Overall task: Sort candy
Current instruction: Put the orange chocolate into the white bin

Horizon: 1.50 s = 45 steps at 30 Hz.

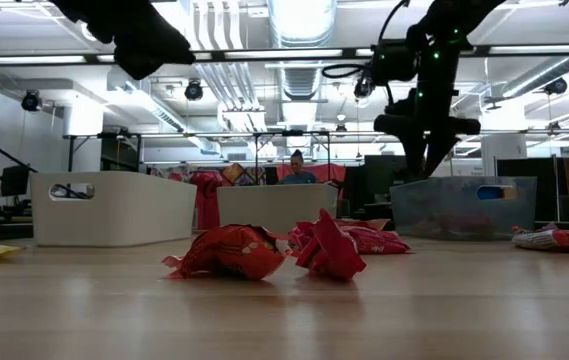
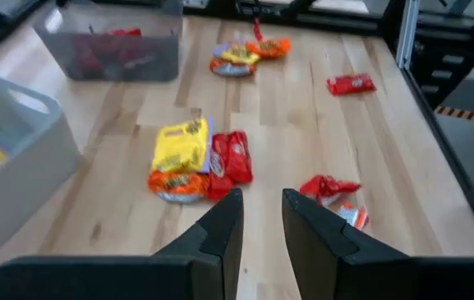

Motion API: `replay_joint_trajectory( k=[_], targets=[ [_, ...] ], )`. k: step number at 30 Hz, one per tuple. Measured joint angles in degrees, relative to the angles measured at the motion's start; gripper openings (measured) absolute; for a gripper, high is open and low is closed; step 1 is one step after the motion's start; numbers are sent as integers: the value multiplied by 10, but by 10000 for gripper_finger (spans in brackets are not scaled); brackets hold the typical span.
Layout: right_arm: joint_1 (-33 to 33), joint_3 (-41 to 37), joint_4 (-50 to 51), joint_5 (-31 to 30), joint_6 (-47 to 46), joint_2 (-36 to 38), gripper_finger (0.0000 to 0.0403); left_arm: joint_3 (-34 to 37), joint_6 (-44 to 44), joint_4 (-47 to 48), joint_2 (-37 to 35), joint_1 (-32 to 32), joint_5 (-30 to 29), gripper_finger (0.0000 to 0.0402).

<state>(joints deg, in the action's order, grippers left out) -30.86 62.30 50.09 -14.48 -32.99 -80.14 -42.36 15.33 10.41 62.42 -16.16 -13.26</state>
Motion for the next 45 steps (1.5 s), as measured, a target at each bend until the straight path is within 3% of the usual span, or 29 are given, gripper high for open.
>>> replay_joint_trajectory(
  k=[5,10,17,24,37,45],
  targets=[
    [21,14,-2,29,-3,14,177,2,2,-1,35,-19,1,71],
    [76,22,-24,45,-4,40,171,2,-55,0,75,-35,11,71],
    [186,22,-38,44,-24,65,159,2,-63,-10,132,-37,56,71],
    [284,22,-46,38,-59,65,156,1,-89,-53,187,-42,146,73],
    [395,21,-46,10,-130,39,157,1,-103,-114,265,-73,153,176],
    [395,20,-46,9,-135,19,156,-30,-100,-134,324,-73,149,186]
  ],
)
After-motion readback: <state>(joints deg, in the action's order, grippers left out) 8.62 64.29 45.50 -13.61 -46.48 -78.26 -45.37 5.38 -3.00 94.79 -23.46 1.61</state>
